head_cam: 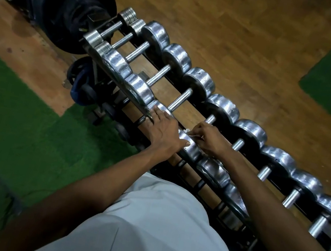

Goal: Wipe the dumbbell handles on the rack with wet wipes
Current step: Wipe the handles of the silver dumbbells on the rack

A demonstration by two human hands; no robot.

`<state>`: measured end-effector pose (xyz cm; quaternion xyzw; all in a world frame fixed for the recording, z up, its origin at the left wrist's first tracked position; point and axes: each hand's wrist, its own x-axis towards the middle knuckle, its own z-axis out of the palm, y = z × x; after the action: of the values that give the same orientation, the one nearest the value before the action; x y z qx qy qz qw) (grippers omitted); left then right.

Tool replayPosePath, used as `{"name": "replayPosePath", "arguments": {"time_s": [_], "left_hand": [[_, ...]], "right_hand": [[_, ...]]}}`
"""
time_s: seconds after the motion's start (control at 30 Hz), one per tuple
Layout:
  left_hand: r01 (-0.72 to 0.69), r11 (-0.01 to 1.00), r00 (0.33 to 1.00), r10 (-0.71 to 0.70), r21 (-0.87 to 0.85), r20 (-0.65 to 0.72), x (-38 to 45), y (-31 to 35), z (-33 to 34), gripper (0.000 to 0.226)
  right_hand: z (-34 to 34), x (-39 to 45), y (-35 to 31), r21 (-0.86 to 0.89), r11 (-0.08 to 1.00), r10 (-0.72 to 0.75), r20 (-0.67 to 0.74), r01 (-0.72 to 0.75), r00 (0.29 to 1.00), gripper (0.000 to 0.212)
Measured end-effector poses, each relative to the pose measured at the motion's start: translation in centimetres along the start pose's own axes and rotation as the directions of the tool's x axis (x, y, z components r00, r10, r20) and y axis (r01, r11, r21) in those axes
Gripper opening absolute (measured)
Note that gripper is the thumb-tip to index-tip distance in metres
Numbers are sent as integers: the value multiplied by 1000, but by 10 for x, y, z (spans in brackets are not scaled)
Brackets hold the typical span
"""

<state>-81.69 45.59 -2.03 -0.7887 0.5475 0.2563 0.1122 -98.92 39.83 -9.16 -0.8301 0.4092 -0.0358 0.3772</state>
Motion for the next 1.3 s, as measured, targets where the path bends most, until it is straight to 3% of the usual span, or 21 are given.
{"name": "replayPosePath", "arguments": {"time_s": [0.33, 0.43, 0.53, 0.7, 0.9, 1.07, 1.2, 1.3], "left_hand": [[12, 1000, 1000, -12, 22, 1, 0, 3, 0, 136], [16, 1000, 1000, -16, 19, 8, 2, 5, -2, 135], [24, 999, 999, -24, 22, 27, 3, 6, -3, 134], [23, 999, 998, -26, 48, 52, 4, 5, -1, 127], [26, 999, 999, -28, 45, 36, 6, 3, 2, 128], [26, 999, 999, -27, 40, 37, 7, 4, 3, 127], [20, 999, 999, -21, 44, 33, 6, 4, 2, 131], [16, 999, 999, -17, 44, 30, 5, 4, 2, 134]], "right_hand": [[5, -13, 8, -86, 995, 38, -62, -44, 997, 24], [1, 0, 4, -248, 967, 31, -87, -52, 996, 18], [-2, 24, 1, -353, 934, 62, -1, -58, 998, 9], [-5, 60, -3, -409, 911, 146, 182, -60, 972, 13], [9, 43, 2, -279, 959, 68, 20, -59, 998, 10], [16, 6, 19, -14, 1000, 5, -139, -7, 990, 9], [19, -10, 13, 175, 984, 73, -217, -34, 973, 15], [18, -16, 6, 178, 980, 129, -246, -86, 961, 12]]}}
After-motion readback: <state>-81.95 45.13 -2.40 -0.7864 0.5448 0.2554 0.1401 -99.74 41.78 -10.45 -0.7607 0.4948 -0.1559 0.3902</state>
